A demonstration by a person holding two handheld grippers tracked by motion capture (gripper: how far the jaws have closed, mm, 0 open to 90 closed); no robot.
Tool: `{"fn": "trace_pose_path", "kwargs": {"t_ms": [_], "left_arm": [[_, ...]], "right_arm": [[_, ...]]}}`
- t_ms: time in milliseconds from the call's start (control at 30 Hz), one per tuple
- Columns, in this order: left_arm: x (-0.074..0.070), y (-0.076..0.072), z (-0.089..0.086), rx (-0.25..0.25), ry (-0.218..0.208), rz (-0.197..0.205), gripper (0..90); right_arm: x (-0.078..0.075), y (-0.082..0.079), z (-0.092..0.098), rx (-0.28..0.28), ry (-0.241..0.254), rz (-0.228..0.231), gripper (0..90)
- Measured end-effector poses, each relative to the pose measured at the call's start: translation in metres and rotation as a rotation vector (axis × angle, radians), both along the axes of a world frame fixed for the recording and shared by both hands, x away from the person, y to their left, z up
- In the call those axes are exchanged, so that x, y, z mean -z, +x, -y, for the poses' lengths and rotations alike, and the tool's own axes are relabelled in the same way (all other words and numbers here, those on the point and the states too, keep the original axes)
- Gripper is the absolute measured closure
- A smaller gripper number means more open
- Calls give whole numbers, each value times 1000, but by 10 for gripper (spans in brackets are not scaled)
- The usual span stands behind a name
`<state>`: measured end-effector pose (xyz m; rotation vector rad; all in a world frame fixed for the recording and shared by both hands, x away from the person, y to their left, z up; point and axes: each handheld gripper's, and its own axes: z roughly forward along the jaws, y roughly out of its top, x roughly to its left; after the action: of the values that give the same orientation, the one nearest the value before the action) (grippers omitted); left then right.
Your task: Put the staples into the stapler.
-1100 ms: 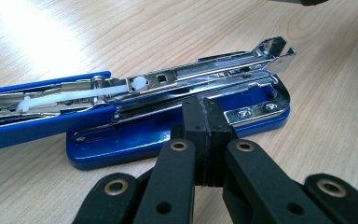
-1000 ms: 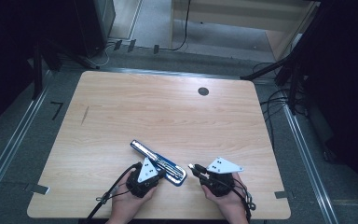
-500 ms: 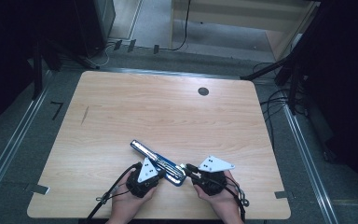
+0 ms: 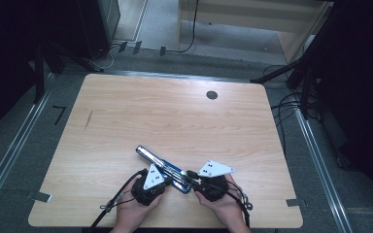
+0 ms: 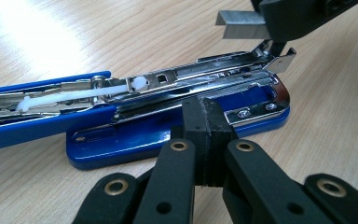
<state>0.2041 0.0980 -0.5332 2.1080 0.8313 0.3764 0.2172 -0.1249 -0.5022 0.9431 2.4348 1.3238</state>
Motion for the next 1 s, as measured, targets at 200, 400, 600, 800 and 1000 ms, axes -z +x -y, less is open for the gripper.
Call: {"fn": "trace_pose_path", "kwargs": {"t_ms": [200,400,600,800,1000], "left_arm": [[0,0,0,0,0,-1,900],[0,0,0,0,-1,-1,900],[0,0,0,0,-1,-1,900],[0,0,0,0,-2,-2,900],[0,0,0,0,-3,-3,900]], "right_arm": [[3,4,-4,-9,-13,-8,798],[5,6,-6,-14,-19,-12,798],[7,7,-10,-22,-34,-17,798],[9,8,-11,-28,-44,-17,798],[9,9,-12,-33,-44,-12,798]]}}
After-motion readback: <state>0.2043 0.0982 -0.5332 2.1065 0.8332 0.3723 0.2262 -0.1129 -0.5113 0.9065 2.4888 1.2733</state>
